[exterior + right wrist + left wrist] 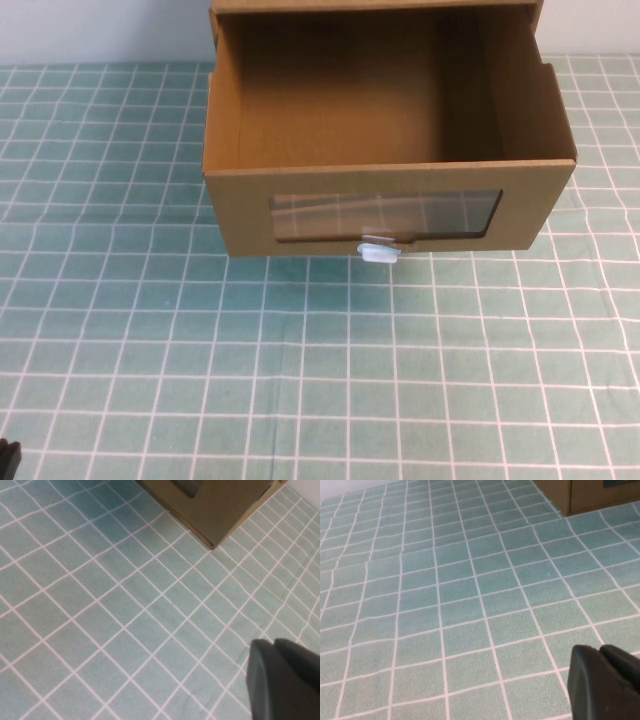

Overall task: Open the shoe box
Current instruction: 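Pull the top drawer of the cardboard box fully open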

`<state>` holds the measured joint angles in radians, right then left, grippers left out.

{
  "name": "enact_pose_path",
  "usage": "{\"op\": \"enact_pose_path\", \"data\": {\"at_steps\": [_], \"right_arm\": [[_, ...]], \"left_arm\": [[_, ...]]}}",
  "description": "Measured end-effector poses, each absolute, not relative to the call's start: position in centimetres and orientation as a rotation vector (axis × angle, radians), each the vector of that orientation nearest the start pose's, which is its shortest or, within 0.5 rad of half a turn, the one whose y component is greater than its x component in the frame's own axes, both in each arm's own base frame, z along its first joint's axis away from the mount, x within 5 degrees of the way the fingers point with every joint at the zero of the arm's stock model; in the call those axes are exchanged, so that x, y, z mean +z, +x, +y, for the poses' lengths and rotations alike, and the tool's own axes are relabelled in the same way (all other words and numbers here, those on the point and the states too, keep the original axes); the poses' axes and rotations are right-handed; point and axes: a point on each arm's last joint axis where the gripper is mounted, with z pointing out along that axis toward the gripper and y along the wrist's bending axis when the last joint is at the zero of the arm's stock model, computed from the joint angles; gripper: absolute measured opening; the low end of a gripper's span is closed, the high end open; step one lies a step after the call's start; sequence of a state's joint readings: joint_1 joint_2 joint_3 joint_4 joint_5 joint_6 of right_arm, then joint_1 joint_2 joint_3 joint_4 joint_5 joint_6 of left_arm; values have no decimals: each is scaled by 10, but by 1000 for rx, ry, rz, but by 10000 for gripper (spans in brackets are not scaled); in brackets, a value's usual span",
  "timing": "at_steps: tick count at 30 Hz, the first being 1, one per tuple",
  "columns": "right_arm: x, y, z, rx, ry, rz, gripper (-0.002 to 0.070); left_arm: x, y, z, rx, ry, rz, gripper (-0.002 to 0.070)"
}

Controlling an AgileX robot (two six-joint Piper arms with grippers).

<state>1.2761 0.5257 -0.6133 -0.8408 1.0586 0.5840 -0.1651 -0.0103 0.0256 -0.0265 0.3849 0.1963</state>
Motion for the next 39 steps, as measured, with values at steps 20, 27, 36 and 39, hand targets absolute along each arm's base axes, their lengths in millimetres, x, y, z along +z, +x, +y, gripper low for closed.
{"op": "enact_pose_path", "data": {"at_steps": [20,27,36,39], "right_arm": [[330,38,-19,300,97,1867,-14],[329,-8,-34,289,434,1658,-14],[307,12,-21,327,423,1675,-14],[285,28,-12,360,364,1665,-14]], "left_arm": [[171,51,-9,-5,323,1856,-5],[171,51,-9,-5,323,1856,-5],[171,51,-9,-6,321,1856,-5],[171,51,-9,-6,321,1856,-5]]}}
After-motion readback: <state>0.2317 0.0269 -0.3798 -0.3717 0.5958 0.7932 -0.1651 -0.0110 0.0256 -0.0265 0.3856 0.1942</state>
